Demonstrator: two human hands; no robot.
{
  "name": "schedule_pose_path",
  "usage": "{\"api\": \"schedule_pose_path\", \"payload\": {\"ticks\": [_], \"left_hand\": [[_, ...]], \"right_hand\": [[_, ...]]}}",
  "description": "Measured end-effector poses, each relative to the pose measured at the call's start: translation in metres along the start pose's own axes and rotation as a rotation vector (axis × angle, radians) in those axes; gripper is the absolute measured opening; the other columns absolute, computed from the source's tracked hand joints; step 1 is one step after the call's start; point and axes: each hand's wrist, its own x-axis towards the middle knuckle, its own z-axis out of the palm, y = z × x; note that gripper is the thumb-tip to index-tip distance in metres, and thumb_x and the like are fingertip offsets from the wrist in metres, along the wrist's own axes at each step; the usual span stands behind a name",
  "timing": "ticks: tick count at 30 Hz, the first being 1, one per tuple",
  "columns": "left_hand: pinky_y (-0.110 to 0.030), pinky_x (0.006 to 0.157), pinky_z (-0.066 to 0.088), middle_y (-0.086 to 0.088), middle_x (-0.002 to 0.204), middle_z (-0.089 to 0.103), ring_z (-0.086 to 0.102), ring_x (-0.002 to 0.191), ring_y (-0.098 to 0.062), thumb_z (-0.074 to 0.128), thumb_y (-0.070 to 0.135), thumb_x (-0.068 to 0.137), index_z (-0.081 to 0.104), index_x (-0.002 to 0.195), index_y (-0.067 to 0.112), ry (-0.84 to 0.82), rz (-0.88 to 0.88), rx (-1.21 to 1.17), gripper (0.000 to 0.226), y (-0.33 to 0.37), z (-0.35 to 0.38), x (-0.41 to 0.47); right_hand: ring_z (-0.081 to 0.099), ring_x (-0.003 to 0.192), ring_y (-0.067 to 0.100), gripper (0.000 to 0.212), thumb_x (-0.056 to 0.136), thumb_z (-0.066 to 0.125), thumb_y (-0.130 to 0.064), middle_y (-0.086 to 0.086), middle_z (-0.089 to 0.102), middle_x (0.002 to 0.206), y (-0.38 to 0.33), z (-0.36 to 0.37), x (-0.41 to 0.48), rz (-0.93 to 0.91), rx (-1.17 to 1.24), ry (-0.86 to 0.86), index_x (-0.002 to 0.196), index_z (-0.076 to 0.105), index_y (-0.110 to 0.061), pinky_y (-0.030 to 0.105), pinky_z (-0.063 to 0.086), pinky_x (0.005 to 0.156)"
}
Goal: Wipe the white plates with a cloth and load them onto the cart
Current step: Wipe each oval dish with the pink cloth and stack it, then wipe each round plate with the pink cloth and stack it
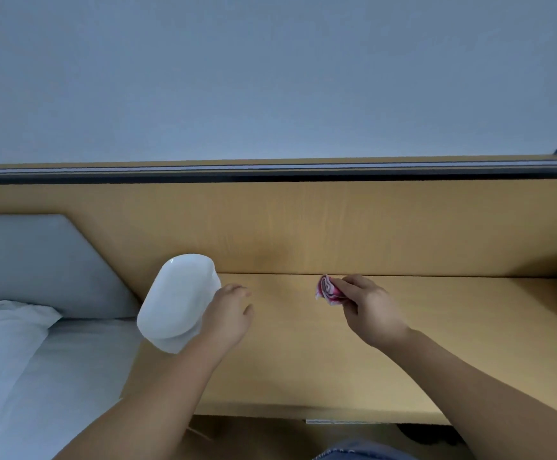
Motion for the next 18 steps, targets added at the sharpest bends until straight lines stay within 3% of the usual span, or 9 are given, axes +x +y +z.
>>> {"api": "schedule_pose_path", "payload": {"ticks": [5, 9, 14, 18], "left_hand": [[-0.029, 0.092, 0.046, 0.003, 0.13, 0.056, 0.056, 0.114, -0.016, 0.057, 0.026, 0.092, 0.06, 0.125, 0.02, -0.049, 0.149, -0.081, 0.034, 0.1, 0.035, 0.017], [-0.026, 0.086, 0.047, 0.002, 0.118, 0.064, 0.061, 0.105, -0.017, 0.059, 0.025, 0.091, 0.063, 0.121, 0.02, -0.109, 0.234, -0.128, 0.031, 0.183, 0.066, 0.021], [-0.026, 0.083, 0.051, 0.006, 0.103, 0.067, 0.062, 0.093, -0.012, 0.059, 0.021, 0.09, 0.066, 0.113, 0.018, -0.226, 0.284, -0.237, 0.025, 0.281, 0.114, 0.012], [-0.02, 0.078, 0.046, 0.01, 0.098, 0.065, 0.061, 0.09, -0.009, 0.06, 0.021, 0.091, 0.066, 0.115, 0.018, -0.265, 0.34, -0.276, 0.025, 0.357, 0.152, -0.002]], "right_hand": [[0.058, 0.092, 0.016, 0.061, 0.073, 0.054, 0.007, -0.006, 0.064, 0.106, 0.049, -0.057, -0.04, 0.221, -0.025, 0.067, 0.123, 0.064, -0.026, 0.021, 0.039, 0.062], [0.06, 0.092, 0.025, 0.057, 0.076, 0.055, 0.004, -0.001, 0.064, 0.111, 0.098, -0.111, -0.082, 0.374, -0.061, 0.11, 0.128, 0.062, -0.02, 0.028, 0.045, 0.064], [0.057, 0.079, 0.028, 0.044, 0.073, 0.056, 0.003, 0.004, 0.06, 0.093, 0.154, -0.183, -0.149, 0.532, -0.068, 0.192, 0.113, 0.064, -0.014, 0.04, 0.051, 0.062], [0.051, 0.078, 0.02, 0.036, 0.075, 0.056, 0.0, 0.0, 0.054, 0.088, 0.2, -0.229, -0.193, 0.642, -0.066, 0.24, 0.105, 0.065, -0.017, 0.033, 0.045, 0.062]]}}
